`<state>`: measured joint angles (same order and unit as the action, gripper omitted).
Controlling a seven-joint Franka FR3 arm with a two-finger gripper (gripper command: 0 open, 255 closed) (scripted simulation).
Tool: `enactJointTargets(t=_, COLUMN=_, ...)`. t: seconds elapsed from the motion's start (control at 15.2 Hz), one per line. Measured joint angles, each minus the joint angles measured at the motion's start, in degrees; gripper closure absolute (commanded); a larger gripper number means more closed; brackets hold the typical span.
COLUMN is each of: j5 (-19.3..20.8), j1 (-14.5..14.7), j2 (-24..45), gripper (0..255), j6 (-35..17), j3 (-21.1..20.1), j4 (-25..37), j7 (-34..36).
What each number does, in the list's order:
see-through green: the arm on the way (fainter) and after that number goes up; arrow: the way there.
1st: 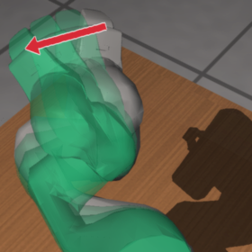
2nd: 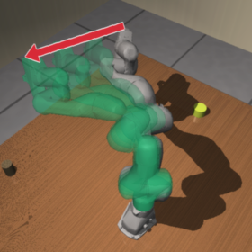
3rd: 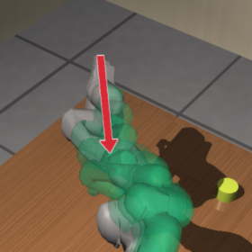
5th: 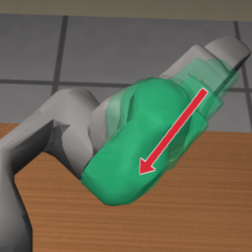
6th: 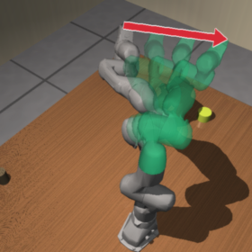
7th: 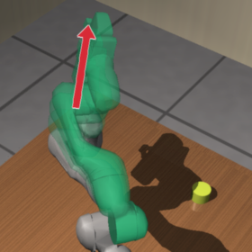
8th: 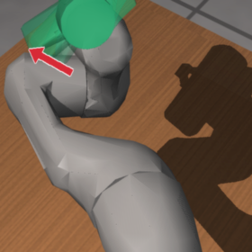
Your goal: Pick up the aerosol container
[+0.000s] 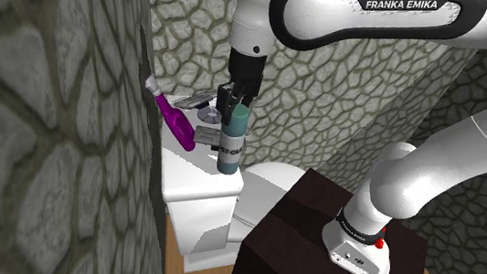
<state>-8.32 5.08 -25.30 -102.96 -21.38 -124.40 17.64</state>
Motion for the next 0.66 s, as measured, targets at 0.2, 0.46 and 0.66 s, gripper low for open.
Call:
enactJointTargets(t=0.2, j5=0.2, j1=-0.1, j2=0.0, gripper=255, j6=2.2, j3=0.3, j4=2.2, j7=0.0)
enactJointTargets(t=0.46, j5=0.4, j1=-0.2, j2=0.3, gripper=255, j6=5.3, j3=0.4, j4=5.6, j7=0.2)
enactJointTargets(t=0.66, j5=0.6, j1=-0.4, j2=0.6, gripper=255, j6=7.3, j3=0.7, j4=7.9, j7=0.2)
